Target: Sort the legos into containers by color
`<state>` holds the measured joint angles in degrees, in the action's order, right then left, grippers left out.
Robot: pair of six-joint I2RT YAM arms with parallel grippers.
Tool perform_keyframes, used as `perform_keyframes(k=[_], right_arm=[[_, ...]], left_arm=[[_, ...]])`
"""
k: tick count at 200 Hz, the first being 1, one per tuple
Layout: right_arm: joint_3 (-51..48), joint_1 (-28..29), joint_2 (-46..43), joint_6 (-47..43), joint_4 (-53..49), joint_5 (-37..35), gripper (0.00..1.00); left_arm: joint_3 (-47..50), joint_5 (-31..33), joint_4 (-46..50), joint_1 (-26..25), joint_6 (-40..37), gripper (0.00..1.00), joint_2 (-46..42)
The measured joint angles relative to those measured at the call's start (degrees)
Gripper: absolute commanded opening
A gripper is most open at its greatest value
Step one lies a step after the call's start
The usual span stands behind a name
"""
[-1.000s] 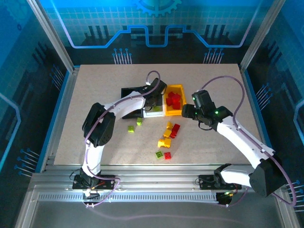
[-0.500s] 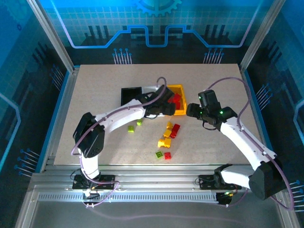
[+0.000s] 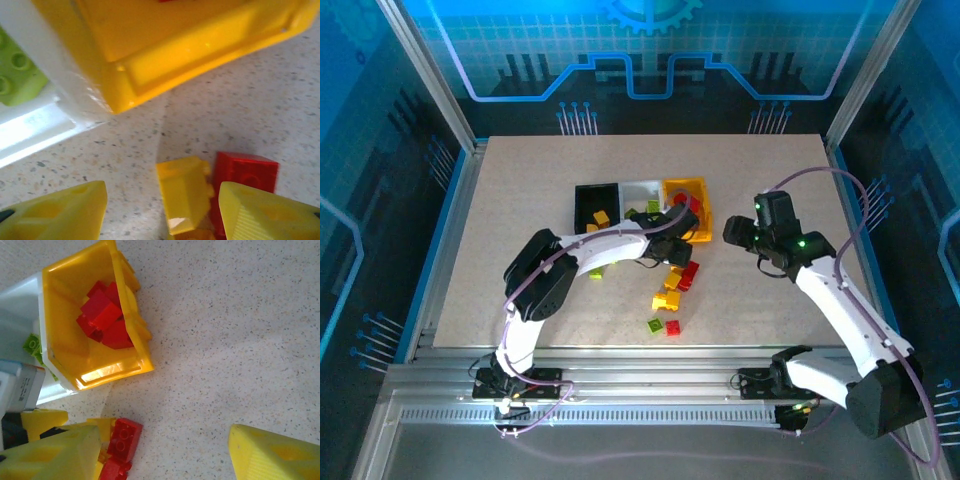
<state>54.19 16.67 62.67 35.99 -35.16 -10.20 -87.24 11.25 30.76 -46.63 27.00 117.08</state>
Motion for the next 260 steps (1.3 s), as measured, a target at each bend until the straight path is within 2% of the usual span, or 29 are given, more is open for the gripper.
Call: perform_keyframes(k=[38, 88, 141, 176, 231, 260], right_arm=[[-0.7, -0.8, -0.3, 0.0, 0.0, 0.5, 0.70], [-1.0, -1.0, -0.3, 0.0, -0.1, 0.9, 0.70], [-1.8, -1.1, -0.2, 0.0, 0.1, 1.7, 0.70], [-1.9, -1.1, -0.1, 0.0, 0.1, 1.7, 0.70], [-1.9, -1.2, 0.0, 0.1, 0.1, 1.8, 0.70], [-1.9, -1.4, 0.0, 0.2, 0.3, 2.1, 0.70]], left_arm=[[0.9, -0.9, -2.1, 0.7, 0.1, 0.56, 0.4], [3.6, -3.6, -4.5, 0.7, 1.4, 0.54, 1.0], [4.3, -5.0, -6.6, 0.6, 3.0, 0.36, 1.9], [5.6, -5.1, -8.4, 0.6, 4.0, 0.28, 1.5], [15.3, -3.3, -7.9, 0.9, 4.8, 0.25, -7.1], [19.9, -2.9, -7.0, 4.2, 5.7, 0.25, -16.2]])
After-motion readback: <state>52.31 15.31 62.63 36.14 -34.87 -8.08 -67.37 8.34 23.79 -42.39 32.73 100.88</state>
